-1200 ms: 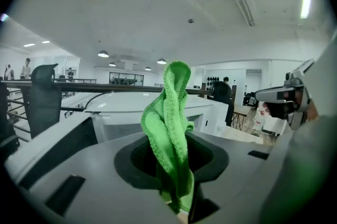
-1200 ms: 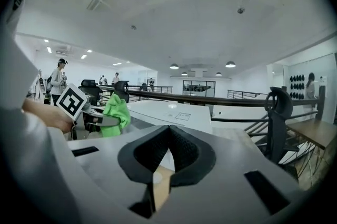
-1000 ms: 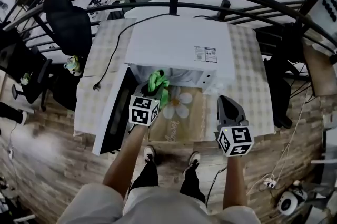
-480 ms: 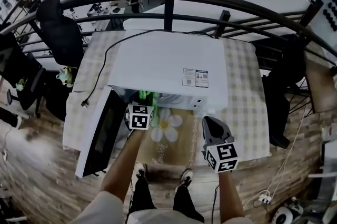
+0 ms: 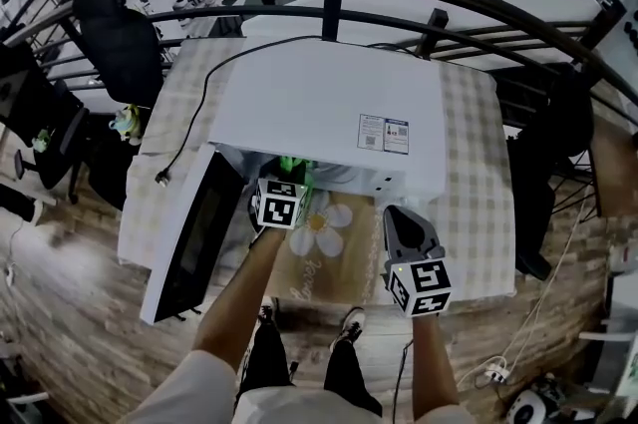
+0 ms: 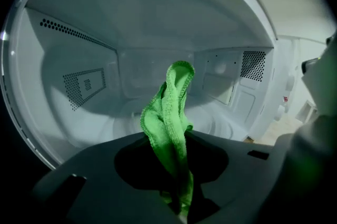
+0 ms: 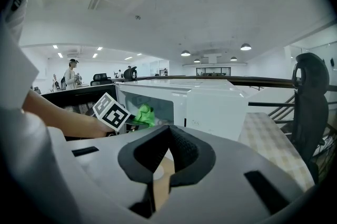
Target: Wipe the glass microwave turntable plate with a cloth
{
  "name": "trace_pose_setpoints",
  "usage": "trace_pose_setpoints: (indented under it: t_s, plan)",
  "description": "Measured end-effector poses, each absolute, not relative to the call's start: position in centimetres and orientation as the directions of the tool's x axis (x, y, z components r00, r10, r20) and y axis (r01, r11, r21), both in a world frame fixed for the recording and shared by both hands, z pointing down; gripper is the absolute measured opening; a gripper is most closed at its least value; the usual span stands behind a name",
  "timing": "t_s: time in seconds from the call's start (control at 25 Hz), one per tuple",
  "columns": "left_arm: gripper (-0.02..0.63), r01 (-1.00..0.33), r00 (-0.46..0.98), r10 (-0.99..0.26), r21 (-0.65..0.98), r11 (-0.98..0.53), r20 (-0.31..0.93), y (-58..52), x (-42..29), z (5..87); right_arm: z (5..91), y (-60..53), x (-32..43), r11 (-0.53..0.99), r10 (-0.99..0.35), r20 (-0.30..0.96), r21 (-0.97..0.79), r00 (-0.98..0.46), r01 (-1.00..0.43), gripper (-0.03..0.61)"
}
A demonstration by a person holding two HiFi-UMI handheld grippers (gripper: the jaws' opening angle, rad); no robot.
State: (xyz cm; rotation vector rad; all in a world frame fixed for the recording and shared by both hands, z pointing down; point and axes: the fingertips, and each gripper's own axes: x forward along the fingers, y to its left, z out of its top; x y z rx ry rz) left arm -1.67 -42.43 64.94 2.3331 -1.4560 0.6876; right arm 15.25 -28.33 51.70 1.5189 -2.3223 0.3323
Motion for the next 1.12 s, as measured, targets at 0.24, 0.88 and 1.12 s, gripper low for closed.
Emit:
trace_pose_setpoints:
  t_s: [0.24,0.88,1.12]
  plan:
    - [0.116,-0.870,0.447,-0.712,0.078,-0.487,0.542,-41.0,3.3,65.1,52.4,-27.4,15.9,0.390,-0.833,0.424,-0.010,-0.357,-0.921,0.014]
    - [0.117,-0.853,0.506,-0.734,0.136,-0.504,0.454,-41.0,3.1,62.5,52.4,-25.7,16.9,0.381,-0.830,0.444,0.010,-0.337,-0.925,0.014]
    - [0.117,-0.942,0.300,-0.836,0.001,-0.337,0.459,-44.4,-4.7,62.1,53.5,-26.0,15.1,0.404,-0.815,0.451,-0.007,-0.364,-0.915,0.014]
